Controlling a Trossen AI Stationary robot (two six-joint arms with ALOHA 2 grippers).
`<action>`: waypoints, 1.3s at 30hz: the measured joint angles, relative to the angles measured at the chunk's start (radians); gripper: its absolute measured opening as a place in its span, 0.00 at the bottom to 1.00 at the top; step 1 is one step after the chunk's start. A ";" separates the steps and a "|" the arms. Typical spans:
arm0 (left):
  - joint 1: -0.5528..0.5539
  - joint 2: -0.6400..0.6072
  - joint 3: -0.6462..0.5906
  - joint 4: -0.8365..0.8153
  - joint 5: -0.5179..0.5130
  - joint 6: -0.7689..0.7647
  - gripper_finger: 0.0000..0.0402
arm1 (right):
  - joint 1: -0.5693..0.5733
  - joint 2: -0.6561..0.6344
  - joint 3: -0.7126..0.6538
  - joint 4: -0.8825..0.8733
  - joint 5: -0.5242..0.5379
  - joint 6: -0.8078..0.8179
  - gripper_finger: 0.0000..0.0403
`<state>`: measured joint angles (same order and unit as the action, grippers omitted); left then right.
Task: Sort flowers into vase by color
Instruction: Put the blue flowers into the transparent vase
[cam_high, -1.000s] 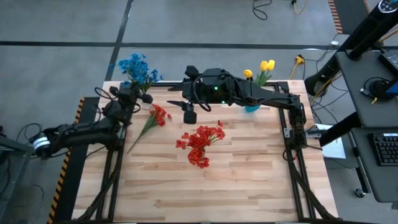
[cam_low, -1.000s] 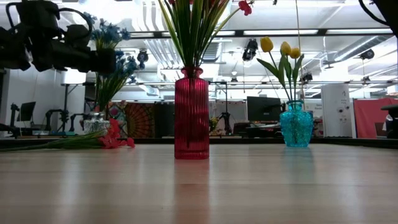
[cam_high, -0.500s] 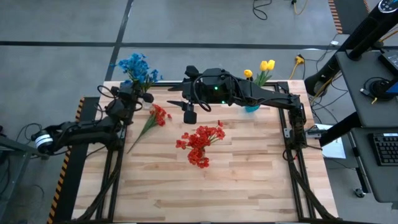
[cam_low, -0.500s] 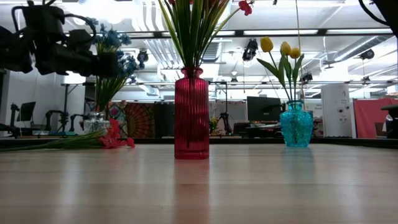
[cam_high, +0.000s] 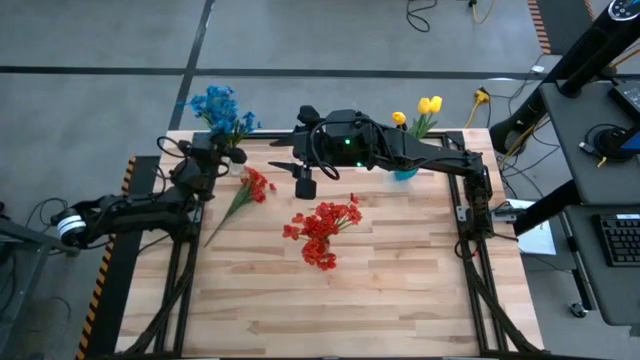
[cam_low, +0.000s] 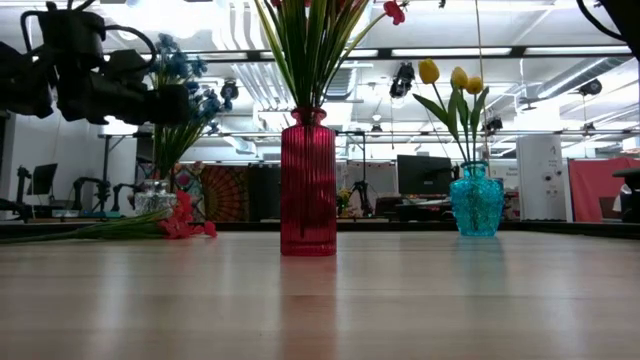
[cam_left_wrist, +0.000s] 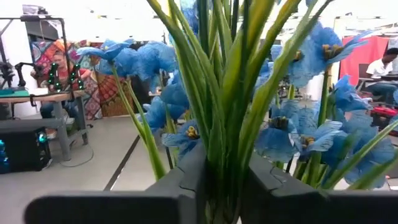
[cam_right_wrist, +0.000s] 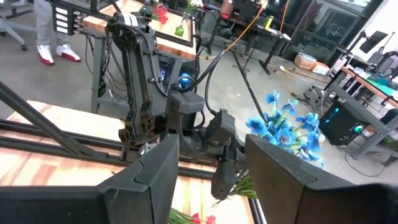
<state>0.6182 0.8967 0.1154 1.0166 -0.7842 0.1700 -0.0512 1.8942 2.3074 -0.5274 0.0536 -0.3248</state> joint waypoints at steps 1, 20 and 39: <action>0.000 0.000 0.000 -0.002 -0.001 0.000 0.13 | 0.000 0.000 0.000 0.000 0.000 0.000 0.44; -0.005 -0.015 0.000 -0.112 -0.041 -0.063 0.38 | 0.000 0.000 0.000 0.000 0.000 0.003 0.44; -0.037 -0.062 0.000 -0.371 -0.097 -0.219 0.63 | 0.000 0.000 0.000 -0.001 0.000 0.003 0.44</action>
<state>0.5814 0.8348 0.1150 0.6454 -0.8814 -0.0488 -0.0512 1.8942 2.3074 -0.5288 0.0536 -0.3218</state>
